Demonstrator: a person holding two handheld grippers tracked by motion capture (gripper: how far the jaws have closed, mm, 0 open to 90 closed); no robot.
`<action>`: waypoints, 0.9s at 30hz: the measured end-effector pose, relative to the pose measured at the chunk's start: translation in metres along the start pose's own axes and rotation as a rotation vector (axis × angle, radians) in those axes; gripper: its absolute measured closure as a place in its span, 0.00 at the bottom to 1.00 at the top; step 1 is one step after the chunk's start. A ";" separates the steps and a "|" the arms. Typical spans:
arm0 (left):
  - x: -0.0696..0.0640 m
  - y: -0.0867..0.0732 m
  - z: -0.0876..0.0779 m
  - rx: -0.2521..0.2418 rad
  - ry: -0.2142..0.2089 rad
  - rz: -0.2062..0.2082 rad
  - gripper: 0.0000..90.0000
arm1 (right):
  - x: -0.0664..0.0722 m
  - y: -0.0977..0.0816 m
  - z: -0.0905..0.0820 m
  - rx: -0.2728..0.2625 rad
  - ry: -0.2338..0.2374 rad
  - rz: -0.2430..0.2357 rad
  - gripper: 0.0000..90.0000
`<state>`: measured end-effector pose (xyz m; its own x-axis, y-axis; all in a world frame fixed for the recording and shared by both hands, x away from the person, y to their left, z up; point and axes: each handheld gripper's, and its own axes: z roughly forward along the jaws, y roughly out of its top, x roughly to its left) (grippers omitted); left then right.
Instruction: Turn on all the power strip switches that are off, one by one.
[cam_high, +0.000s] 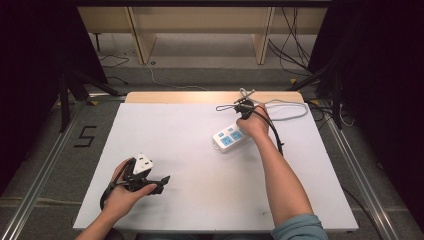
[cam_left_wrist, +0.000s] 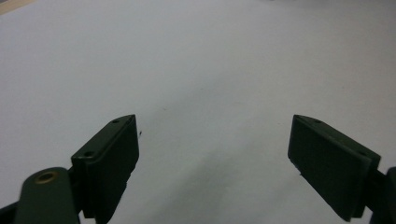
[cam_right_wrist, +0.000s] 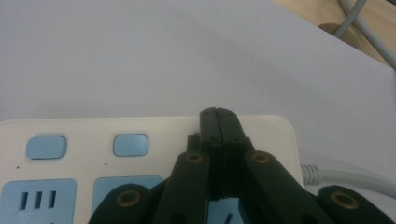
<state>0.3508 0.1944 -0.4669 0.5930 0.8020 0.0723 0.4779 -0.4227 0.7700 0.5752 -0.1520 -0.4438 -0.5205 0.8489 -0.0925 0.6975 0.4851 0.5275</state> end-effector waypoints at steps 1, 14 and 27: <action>0.000 0.000 0.000 0.000 0.000 0.000 0.18 | 0.000 0.000 0.000 -0.001 0.003 0.005 1.00; 0.001 0.000 0.000 -0.003 0.003 0.001 0.18 | -0.001 -0.002 0.000 -0.017 0.005 0.007 1.00; 0.001 0.000 0.000 -0.003 0.003 0.003 0.18 | 0.000 0.001 -0.009 -0.044 0.014 -0.013 1.00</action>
<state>0.3513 0.1951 -0.4666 0.5926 0.8019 0.0763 0.4743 -0.4239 0.7716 0.5709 -0.1533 -0.4358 -0.5363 0.8395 -0.0876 0.6685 0.4858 0.5631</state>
